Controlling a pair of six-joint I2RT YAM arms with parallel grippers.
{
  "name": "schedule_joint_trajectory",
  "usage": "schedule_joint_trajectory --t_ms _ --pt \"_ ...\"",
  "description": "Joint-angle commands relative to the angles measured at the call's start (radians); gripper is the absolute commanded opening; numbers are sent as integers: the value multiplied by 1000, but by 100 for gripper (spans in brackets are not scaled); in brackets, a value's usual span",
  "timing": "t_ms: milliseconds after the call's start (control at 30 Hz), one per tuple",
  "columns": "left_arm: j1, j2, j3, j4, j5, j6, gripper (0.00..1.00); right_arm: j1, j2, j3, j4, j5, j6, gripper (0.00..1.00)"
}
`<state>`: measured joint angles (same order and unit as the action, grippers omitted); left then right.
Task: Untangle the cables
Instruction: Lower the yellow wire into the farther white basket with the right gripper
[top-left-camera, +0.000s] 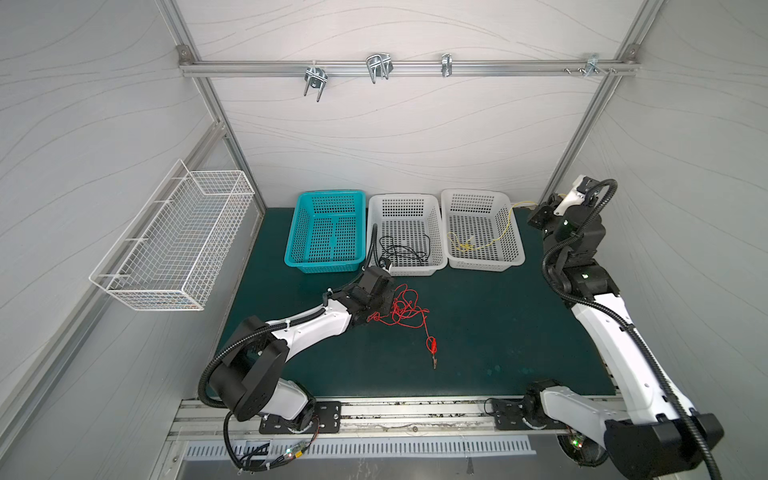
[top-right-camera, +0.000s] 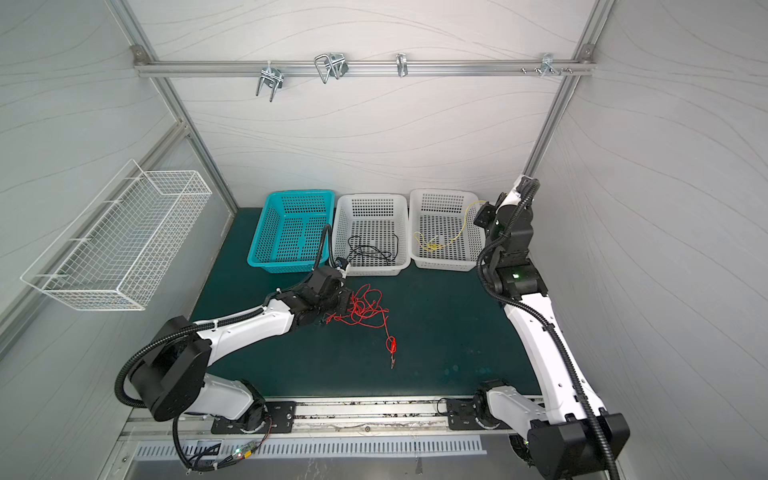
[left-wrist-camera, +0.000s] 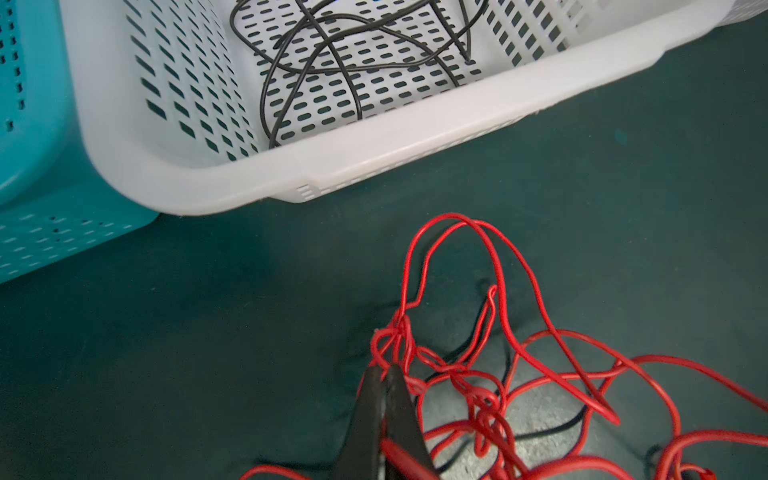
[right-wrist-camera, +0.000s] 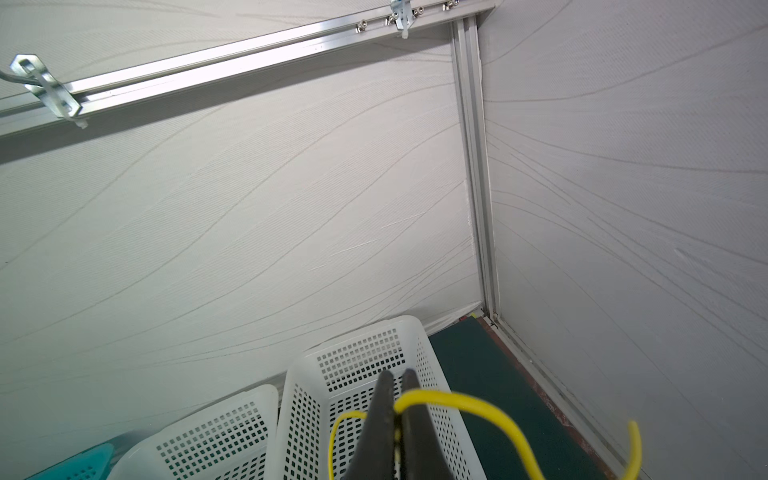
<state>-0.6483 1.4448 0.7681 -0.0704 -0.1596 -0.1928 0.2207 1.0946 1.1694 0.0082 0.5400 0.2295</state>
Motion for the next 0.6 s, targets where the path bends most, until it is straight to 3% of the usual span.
schedule_joint_trajectory --t_ms 0,167,333,567 --pt "0 20 34 18 15 -7 0 -6 15 -22 66 70 -46 0" --pt "-1 26 40 17 18 -10 0 15 63 -75 71 71 -57 0" --pt "0 31 42 15 18 -8 0 100 143 -131 109 154 -119 0" --pt "0 29 42 8 18 -3 0 114 257 -142 110 177 -89 0"
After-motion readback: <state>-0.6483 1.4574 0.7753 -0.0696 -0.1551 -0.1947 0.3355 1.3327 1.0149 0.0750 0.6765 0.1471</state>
